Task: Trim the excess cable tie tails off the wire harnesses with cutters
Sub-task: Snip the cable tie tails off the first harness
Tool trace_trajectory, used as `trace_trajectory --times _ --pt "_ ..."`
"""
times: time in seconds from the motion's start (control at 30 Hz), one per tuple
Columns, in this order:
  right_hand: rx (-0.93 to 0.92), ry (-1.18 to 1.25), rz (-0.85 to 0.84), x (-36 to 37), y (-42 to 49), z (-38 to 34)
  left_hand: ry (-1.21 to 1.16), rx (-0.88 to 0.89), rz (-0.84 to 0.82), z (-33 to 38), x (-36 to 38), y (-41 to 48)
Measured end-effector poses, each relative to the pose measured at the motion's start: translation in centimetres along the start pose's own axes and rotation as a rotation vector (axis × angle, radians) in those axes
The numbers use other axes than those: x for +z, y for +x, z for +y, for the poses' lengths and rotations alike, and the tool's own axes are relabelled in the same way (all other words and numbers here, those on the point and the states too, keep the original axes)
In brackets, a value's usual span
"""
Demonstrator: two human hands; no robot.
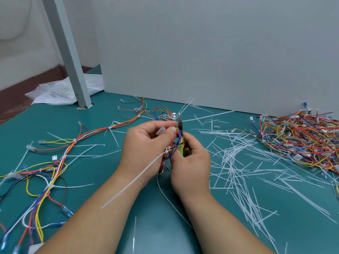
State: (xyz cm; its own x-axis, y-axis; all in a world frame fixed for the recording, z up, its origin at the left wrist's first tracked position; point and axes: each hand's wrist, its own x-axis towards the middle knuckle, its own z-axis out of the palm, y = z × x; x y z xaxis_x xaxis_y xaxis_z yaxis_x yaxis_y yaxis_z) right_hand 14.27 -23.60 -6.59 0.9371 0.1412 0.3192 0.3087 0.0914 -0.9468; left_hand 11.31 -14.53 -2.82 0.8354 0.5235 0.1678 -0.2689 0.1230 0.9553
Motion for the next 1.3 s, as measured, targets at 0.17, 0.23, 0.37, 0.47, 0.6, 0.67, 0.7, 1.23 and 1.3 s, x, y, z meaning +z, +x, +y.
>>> trace_trajectory --times 0.17,0.23,0.37,0.47,0.6,0.67,0.7,1.23,1.3 --pt "-0.037 -0.084 0.03 0.13 -0.05 0.26 0.002 0.025 -0.01 -0.1 -0.14 0.13" --pt "-0.063 -0.111 0.056 0.19 -0.09 0.2 0.023 0.025 0.002 -0.03 -0.22 0.23" --pt "-0.088 -0.174 0.074 0.1 0.0 0.11 0.043 0.024 0.021 -0.13 -0.53 0.46" --pt "-0.046 -0.104 0.044 -0.03 0.07 0.21 0.029 0.021 0.013 -0.11 -0.3 0.26" --pt "-0.002 0.003 0.021 -0.05 0.08 0.04 0.006 0.021 0.003 -0.02 -0.12 0.07" --pt "0.002 0.036 0.005 -0.05 0.07 -0.09 -0.017 0.021 -0.011 0.03 -0.16 0.04" --pt "0.002 0.044 0.004 -0.05 0.09 -0.11 -0.035 0.017 -0.024 0.07 -0.17 0.0" --pt "0.001 -0.011 0.074 -0.34 0.27 0.48 -0.096 0.015 -0.148 -0.48 -0.05 0.2" --pt "0.008 -0.026 0.067 -0.27 0.23 0.44 -0.072 0.039 -0.144 -0.59 -0.09 0.29"
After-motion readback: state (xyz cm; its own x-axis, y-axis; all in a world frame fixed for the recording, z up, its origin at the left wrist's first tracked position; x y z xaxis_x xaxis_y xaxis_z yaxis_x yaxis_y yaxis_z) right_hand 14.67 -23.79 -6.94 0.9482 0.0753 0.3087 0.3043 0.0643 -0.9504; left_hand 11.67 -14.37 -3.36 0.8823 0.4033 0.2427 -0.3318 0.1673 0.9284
